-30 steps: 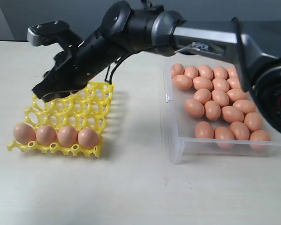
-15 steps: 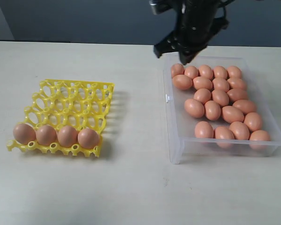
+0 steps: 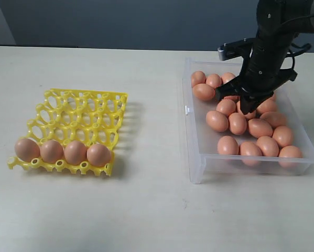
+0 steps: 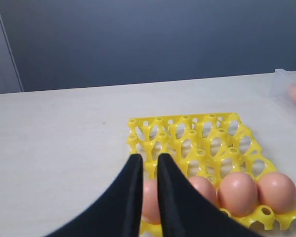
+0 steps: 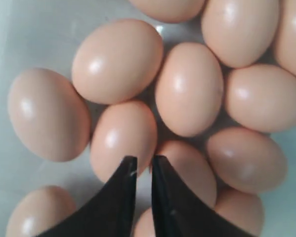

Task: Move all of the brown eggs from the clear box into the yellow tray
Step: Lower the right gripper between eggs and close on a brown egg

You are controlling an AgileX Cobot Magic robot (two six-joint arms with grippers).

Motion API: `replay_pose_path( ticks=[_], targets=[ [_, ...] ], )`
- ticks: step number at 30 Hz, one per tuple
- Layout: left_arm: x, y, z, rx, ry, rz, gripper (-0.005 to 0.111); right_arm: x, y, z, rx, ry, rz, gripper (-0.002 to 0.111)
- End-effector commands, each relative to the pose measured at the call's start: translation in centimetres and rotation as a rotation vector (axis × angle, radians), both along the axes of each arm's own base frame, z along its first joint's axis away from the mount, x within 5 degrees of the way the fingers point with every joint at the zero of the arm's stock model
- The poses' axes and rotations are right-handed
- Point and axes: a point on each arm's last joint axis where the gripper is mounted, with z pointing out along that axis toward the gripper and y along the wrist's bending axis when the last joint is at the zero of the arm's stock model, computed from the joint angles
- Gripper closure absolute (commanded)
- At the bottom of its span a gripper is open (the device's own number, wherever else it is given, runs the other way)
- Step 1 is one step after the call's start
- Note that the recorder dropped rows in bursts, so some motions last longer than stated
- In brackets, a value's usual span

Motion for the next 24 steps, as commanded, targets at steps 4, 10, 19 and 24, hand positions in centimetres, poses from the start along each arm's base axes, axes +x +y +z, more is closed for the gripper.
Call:
replay_pose_path(
  ticks=[4,10,19,24],
  targets=[
    [0.1,0.0,-0.2,0.001,0.005,-0.002,0.095,0.3,0.3,-1.2,0.056,-0.032,0.003,0.067],
    [0.1,0.0,-0.2,0.001,0.005,-0.002,0.095,0.6,0.4,-3.0,0.047,-0.006,0.003,0.063],
    [0.1,0.0,-0.2,0.001,0.005,-0.002,0.095,0.6,0.4,-5.8,0.027,0.076,-0.001,0.063],
    [0.1,0.0,-0.2,0.001,0.005,-0.002,0.095,0.1,0.3,-7.1,0.007,0.155,-0.004,0.063]
  ],
)
